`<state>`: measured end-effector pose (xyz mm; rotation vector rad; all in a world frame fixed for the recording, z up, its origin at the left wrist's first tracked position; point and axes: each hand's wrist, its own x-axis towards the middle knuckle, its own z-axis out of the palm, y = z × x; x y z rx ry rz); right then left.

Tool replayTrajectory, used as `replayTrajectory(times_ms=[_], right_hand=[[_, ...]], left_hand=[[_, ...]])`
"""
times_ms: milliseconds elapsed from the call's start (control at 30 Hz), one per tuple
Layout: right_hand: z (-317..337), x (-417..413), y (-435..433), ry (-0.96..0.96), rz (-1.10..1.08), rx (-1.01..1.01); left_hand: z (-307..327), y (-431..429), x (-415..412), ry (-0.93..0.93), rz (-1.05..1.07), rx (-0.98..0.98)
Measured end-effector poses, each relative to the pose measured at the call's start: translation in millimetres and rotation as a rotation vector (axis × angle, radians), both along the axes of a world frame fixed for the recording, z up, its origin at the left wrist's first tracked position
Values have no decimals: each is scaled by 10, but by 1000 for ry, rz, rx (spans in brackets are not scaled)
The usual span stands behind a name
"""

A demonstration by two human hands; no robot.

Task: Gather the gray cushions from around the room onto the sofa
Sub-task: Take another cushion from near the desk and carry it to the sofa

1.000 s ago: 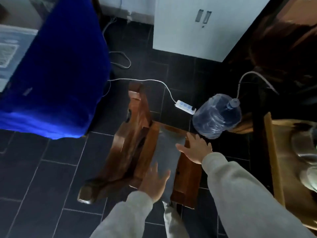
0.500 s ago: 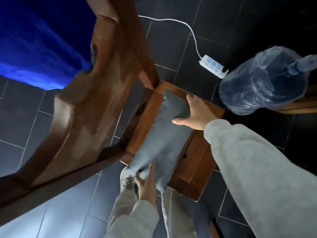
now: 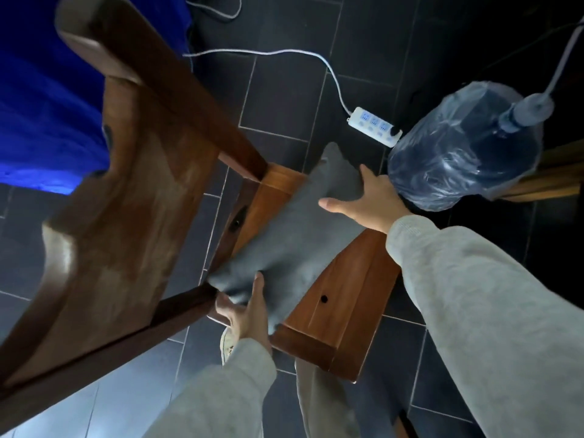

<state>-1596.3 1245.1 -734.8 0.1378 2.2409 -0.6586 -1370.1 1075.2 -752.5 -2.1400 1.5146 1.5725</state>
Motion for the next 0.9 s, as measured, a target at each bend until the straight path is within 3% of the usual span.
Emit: replayTrajectory(times_ms=[233,467,533,600,633,700,900], right_hand=[[841,-437,646,214,-498,-96],[2637,-999,1084,505,-697,-262],[2996,-1101,1067,474,-709,-283],[3801,-1194,879,561,-653,-344],[3821,-1193,849,539,-651,-348],[4528,-1187,496,615,-537,-433],[5606,-753,-673,726,-183,-610]], left_hand=[[862,93,-1076,223,-257,21],[2777,-79,-2184,579,-621,-207],[3156,-168,-2359,633,-660,-201],[3928,-402,-2401,771,-636,-294],[3923,-453,-2415,766,-626,-288],[4613,-815,-2266,877,-565,-344],[5619,-1928,-1446,984,-411,-569]])
